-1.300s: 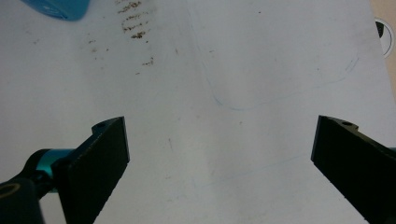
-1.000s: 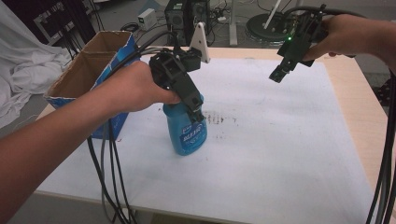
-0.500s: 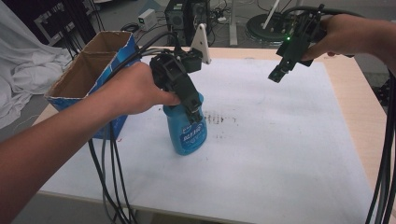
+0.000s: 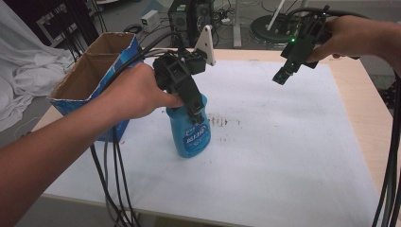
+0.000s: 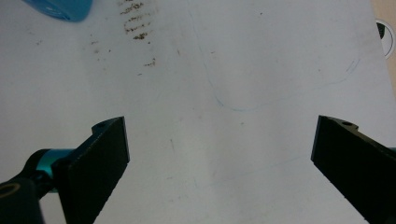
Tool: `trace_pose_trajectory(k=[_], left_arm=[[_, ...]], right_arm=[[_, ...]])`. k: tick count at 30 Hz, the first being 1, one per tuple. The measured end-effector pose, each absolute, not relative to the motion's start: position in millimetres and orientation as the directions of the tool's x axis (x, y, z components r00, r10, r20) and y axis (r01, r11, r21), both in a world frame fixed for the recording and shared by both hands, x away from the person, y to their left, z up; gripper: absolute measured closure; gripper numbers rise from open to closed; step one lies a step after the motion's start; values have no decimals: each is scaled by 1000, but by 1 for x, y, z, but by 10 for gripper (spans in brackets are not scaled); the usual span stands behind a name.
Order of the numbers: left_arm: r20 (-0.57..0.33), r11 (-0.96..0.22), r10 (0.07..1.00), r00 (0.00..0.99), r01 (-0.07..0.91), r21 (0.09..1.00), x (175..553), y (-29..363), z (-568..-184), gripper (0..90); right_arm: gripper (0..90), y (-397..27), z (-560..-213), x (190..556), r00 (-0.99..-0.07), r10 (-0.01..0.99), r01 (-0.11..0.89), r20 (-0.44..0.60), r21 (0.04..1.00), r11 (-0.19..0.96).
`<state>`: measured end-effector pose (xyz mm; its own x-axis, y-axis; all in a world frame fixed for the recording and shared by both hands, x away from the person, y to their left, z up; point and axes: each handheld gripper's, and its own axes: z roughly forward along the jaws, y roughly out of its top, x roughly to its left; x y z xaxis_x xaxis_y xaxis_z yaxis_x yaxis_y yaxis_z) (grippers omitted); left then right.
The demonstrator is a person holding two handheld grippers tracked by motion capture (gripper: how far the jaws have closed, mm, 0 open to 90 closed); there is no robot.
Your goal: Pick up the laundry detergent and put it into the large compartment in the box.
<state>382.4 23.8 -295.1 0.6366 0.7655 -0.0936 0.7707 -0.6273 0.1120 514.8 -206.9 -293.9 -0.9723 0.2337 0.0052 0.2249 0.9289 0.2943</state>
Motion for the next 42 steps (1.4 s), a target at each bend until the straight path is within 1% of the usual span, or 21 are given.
trace_pose_trajectory(k=[2,5,11,15,18,22,24,27,36,42], left_arm=[[-116,-615,771,626,779,121,381,24,-293,378],[-127,-631,755,643,766,125,381,25,-282,379],[-111,-669,721,684,729,145,379,29,-248,379],[-121,-669,716,688,725,164,380,37,-223,379],[-109,-687,702,704,709,160,380,45,-202,379],[-72,-705,689,721,690,165,379,55,-172,379],[-70,-705,689,721,689,168,379,57,-167,379],[-68,-703,686,725,683,198,378,76,-140,379],[-61,-760,605,794,599,254,373,116,-104,379],[-34,-758,619,785,608,238,373,140,-91,380]], right_arm=[[33,-207,-293,515,-972,235,227,6,294,929],[33,-208,-294,515,-971,240,231,6,292,928],[33,-209,-293,515,-971,241,233,8,292,928],[33,-211,-292,515,-971,241,231,6,299,926],[33,-212,-292,515,-970,244,235,5,295,926],[33,-212,-291,514,-969,247,238,6,293,926],[33,-212,-291,514,-970,244,235,6,296,926],[33,-212,-290,514,-970,242,232,4,295,927],[33,-213,-290,514,-968,250,241,7,292,926],[33,-212,-290,513,-968,250,240,5,288,927]])
